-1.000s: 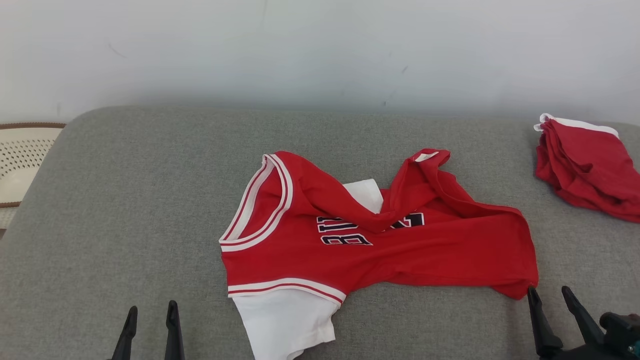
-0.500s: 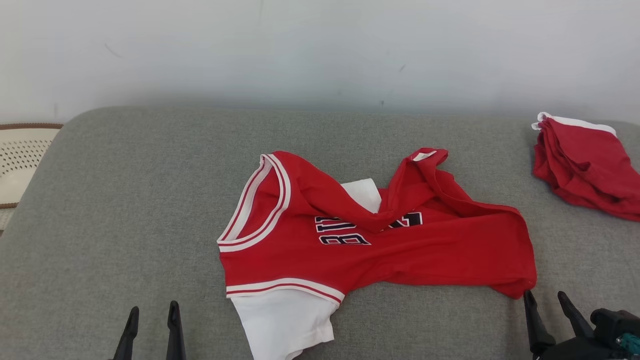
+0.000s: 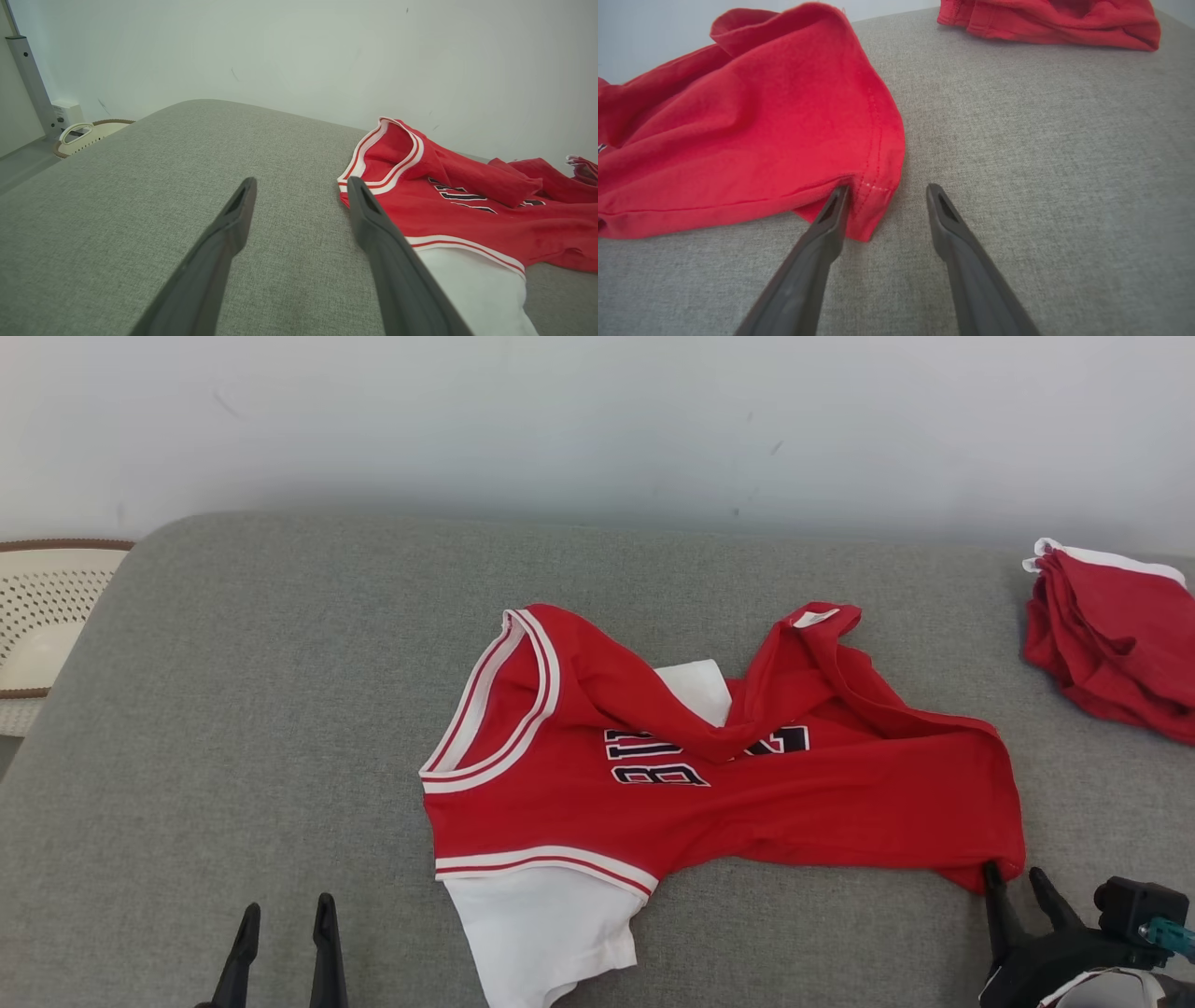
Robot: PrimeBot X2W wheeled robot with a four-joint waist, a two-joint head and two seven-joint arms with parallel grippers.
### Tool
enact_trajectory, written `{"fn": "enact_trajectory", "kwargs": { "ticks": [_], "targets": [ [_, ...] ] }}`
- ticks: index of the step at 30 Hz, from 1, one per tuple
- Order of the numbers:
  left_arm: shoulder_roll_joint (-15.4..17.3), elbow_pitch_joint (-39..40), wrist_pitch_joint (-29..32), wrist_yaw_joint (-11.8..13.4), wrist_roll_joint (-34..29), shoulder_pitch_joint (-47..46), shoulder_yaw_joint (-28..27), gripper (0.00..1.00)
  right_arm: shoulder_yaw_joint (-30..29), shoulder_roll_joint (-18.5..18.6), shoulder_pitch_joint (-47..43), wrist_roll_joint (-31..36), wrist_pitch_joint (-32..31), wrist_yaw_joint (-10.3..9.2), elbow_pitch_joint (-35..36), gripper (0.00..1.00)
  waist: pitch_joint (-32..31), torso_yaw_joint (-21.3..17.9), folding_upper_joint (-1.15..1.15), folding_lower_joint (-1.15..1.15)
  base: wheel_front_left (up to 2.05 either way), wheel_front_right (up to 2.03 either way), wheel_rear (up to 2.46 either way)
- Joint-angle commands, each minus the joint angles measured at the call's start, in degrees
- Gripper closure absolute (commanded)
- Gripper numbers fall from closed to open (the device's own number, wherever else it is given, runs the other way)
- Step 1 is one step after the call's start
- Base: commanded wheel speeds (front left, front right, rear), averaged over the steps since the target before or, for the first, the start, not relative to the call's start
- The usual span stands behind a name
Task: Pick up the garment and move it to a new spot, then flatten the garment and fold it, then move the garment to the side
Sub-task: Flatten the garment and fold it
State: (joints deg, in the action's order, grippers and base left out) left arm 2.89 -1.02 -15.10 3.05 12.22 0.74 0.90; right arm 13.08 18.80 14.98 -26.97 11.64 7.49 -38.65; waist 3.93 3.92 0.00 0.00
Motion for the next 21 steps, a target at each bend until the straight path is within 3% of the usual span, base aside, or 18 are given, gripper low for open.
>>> {"fn": "enact_trajectory", "kwargs": {
  "ticks": [1,2,3,9,21],
  "targets": [
    [0.02,-0.18,-0.05,-0.22,0.06,-0.73,-0.03,0.00,0.53,0.03,0.75,-0.66,0.24,0.00,-0.67,0.58,0.20,0.21,0.00,0.00,0.00,0.00,0.00],
    [0.03,-0.20,-0.05,-0.23,0.00,-0.77,0.00,0.00,0.97,0.03,1.09,-1.02,0.43,0.01,-1.15,0.83,0.29,0.28,0.00,0.00,0.00,0.00,0.00],
    [0.02,-0.25,-0.05,-0.18,-0.05,-0.74,0.00,0.00,1.56,0.17,1.58,-1.26,0.86,0.00,-1.54,1.00,0.37,0.34,0.00,0.00,0.00,0.00,0.00],
    [0.02,-0.61,-0.05,0.12,-0.10,-0.39,-0.04,0.00,4.02,1.44,1.98,-2.46,2.82,0.00,-1.82,1.00,0.09,0.38,0.00,0.00,0.00,0.00,0.00],
    [0.01,-0.54,-0.04,0.80,1.13,0.79,0.05,0.00,9.51,9.25,-7.64,-0.77,3.60,0.00,11.61,0.98,-1.05,-1.49,0.00,0.00,0.00,0.00,0.00]
  ]
}}
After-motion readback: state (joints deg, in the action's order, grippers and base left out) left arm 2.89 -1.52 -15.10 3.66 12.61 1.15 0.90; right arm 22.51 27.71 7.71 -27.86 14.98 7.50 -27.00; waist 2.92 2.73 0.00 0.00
